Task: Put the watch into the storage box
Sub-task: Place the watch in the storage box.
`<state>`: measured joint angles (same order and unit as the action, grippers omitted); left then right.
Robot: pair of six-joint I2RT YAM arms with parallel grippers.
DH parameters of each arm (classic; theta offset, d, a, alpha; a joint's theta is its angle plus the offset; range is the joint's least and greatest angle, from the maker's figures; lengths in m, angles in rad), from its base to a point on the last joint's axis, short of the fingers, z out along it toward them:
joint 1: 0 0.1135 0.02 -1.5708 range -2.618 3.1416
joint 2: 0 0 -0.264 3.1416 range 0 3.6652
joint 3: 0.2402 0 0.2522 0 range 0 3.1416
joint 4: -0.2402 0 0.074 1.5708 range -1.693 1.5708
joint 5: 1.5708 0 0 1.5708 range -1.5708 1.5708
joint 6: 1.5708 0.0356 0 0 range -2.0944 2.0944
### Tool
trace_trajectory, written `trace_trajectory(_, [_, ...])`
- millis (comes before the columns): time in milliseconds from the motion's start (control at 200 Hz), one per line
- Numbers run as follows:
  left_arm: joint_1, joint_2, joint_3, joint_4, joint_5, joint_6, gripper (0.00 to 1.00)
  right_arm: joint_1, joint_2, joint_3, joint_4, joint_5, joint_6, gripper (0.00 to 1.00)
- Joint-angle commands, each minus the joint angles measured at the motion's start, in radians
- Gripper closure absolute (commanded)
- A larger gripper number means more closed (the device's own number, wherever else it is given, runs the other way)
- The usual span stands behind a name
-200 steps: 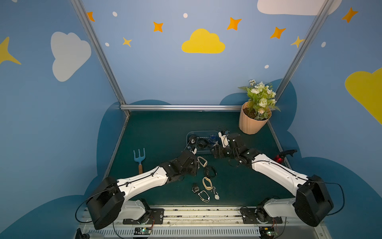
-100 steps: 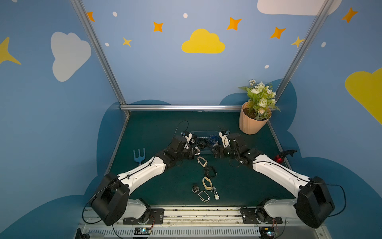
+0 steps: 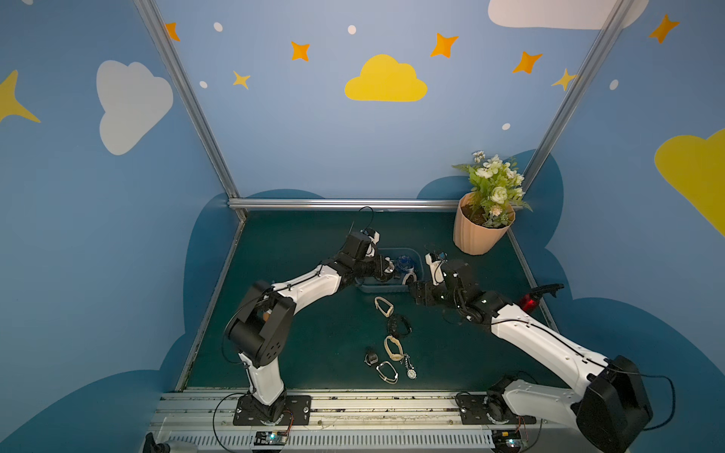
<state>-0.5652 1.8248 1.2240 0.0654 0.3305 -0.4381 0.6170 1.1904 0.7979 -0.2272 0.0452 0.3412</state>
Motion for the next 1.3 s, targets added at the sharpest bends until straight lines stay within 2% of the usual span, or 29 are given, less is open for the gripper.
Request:
trace_trajectory(0, [0.017, 0.057, 0.062, 0.021, 0.033, 0.006, 0.94, -0.006, -0.032, -0.009, -0.022, 0.02, 0.003, 0.15])
trace_trajectory(325, [0.033, 0.21, 0.203, 0.002, 0.032, -0.005, 0.92, -0.019, -0.046, -0.012, -0.032, 0.036, -0.009, 0.15])
trace_trajectory(456, [0.045, 0.263, 0.234, 0.014, 0.053, -0.048, 0.92, -0.025, -0.034, -0.003, -0.036, 0.027, -0.009, 0.15])
trace_trajectory(606, [0.046, 0.295, 0.255, 0.011, 0.076, -0.074, 0.87, -0.026, -0.034, 0.003, -0.037, 0.03, -0.012, 0.15])
trace_trajectory(791, [0.045, 0.27, 0.239, -0.003, 0.07, -0.086, 0.62, -0.031, -0.044, 0.014, -0.057, 0.043, -0.023, 0.15])
trace_trajectory(851, [0.045, 0.25, 0.229, -0.003, 0.064, -0.081, 0.59, -0.031, -0.05, 0.014, -0.055, 0.045, -0.025, 0.15])
trace_trajectory(936, [0.044, 0.218, 0.216, -0.001, 0.059, -0.082, 0.37, -0.035, -0.054, 0.018, -0.057, 0.044, -0.024, 0.15])
trace_trajectory(1051, [0.044, 0.163, 0.2, 0.008, 0.066, -0.09, 0.18, -0.035, -0.062, 0.026, -0.063, 0.038, -0.018, 0.15])
trace_trajectory(1221, [0.041, 0.049, 0.164, 0.023, 0.084, -0.095, 0.0, -0.037, -0.068, 0.032, -0.066, 0.047, -0.013, 0.15])
trace_trajectory(1296, [0.044, -0.016, 0.136, 0.032, 0.097, -0.102, 0.0, -0.036, -0.065, 0.038, -0.07, 0.041, -0.013, 0.15])
